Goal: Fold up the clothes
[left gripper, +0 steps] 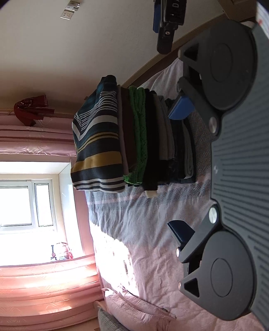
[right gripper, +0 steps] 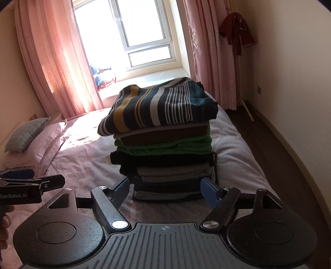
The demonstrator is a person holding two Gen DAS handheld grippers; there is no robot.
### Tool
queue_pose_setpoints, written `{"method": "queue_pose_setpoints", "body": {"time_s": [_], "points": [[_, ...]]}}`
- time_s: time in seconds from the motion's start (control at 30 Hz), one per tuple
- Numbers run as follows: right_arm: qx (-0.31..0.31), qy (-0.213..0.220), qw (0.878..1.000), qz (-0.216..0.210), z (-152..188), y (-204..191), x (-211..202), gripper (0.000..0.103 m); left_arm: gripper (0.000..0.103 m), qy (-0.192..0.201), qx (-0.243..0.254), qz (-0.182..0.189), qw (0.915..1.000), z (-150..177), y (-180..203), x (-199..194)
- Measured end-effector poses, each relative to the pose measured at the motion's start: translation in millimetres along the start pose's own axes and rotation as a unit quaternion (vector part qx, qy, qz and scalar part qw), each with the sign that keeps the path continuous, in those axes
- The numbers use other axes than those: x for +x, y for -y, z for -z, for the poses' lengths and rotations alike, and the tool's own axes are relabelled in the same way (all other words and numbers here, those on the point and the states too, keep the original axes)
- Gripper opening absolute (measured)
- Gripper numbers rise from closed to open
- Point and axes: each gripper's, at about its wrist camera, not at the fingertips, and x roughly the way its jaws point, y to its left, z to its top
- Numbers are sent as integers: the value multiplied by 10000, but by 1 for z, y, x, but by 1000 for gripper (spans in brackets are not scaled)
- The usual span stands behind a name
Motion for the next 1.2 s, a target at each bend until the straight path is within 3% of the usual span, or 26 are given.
{"method": "queue_pose_setpoints", "body": {"time_s": [0.27,0.63,1.2], "points": [[6,-323,9995,28,36,-19,-13,73,102,-365,-19,17,9993,38,-6,-18],[18,-558,9984,48,60,-24,-22,73,102,-668,-59,150,9976,64,-5,-23],[-117,-711,9974,-56,69,-17,-20,73,102,-796,-115,18,9968,72,3,-25]]}}
